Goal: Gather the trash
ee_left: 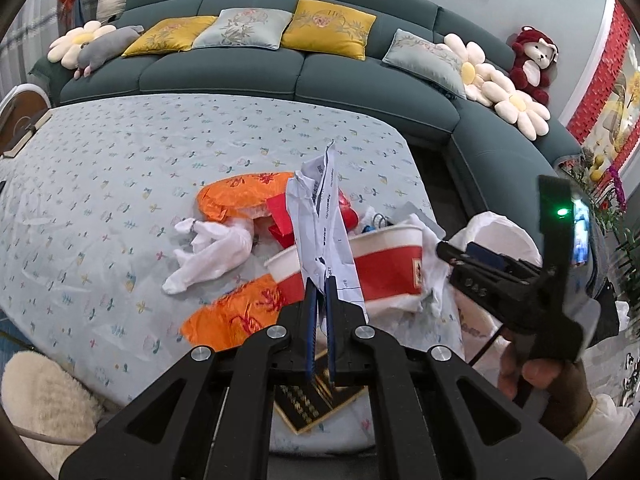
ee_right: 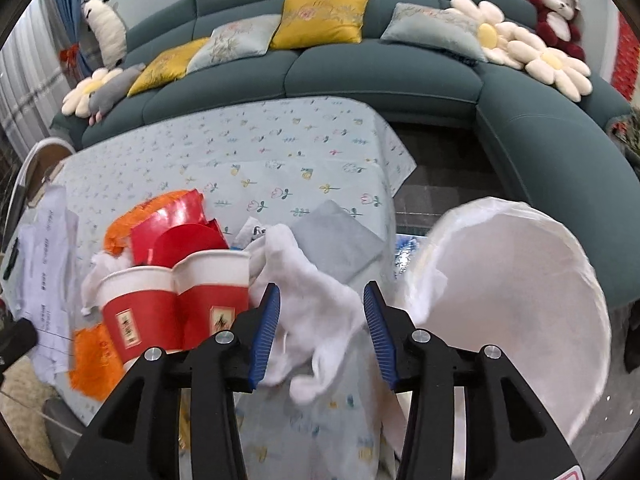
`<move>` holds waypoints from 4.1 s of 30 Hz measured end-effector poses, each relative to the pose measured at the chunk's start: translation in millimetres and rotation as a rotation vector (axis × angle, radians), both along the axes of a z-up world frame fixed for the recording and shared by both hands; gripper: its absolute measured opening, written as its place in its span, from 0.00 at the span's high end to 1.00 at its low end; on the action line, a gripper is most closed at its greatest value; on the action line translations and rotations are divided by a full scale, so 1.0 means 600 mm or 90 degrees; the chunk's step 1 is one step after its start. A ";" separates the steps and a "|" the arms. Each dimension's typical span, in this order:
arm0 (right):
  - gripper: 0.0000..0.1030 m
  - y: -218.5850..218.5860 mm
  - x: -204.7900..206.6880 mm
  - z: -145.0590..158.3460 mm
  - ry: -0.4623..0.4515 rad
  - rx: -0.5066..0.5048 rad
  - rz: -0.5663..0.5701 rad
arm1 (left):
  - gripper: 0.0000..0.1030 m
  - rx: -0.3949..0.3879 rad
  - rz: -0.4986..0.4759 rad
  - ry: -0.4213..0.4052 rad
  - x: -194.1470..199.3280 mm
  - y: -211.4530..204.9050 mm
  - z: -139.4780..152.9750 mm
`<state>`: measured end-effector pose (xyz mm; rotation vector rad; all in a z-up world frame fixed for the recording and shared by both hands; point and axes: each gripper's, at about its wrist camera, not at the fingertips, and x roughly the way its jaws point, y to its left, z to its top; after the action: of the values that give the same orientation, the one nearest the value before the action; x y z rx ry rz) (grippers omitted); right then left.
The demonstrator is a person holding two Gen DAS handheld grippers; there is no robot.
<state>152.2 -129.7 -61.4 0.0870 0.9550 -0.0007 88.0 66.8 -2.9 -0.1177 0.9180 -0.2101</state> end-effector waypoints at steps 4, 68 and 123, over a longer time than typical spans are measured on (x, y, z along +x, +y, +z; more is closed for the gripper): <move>0.50 0.008 0.037 -0.028 0.017 -0.009 0.016 | 0.96 -0.004 0.003 0.001 0.028 -0.001 -0.005; 0.64 -0.270 -0.210 0.059 -0.097 0.019 -0.244 | 0.74 -0.031 -0.260 0.001 -0.025 -0.373 0.006; 0.39 0.125 -0.197 0.041 -0.010 -0.007 0.019 | 0.41 -0.052 0.079 0.134 -0.020 0.107 -0.113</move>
<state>34.1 -54.7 -36.9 0.0620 0.9399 0.0221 76.2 131.0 -70.7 -0.2758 1.1086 -0.1207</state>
